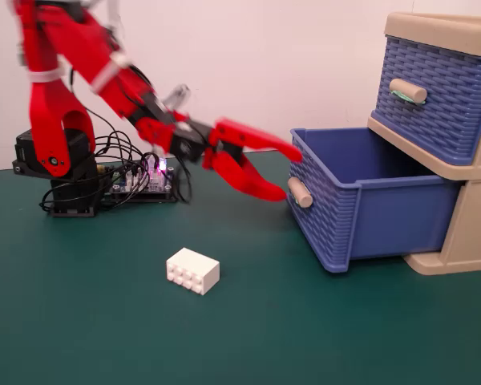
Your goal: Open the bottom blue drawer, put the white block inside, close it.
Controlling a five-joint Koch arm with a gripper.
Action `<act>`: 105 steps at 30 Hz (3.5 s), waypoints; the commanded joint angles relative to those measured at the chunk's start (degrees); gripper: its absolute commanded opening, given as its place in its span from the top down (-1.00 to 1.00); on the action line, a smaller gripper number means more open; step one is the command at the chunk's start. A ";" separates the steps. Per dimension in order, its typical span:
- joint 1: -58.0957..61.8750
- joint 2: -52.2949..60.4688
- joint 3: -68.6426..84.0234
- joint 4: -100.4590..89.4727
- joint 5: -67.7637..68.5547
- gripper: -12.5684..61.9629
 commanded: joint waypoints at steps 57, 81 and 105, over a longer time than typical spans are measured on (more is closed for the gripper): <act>24.96 -26.63 -44.03 84.55 -78.93 0.14; 6.06 -12.22 -83.14 101.60 -22.15 0.88; -3.96 -38.67 -113.29 104.85 -10.46 -0.21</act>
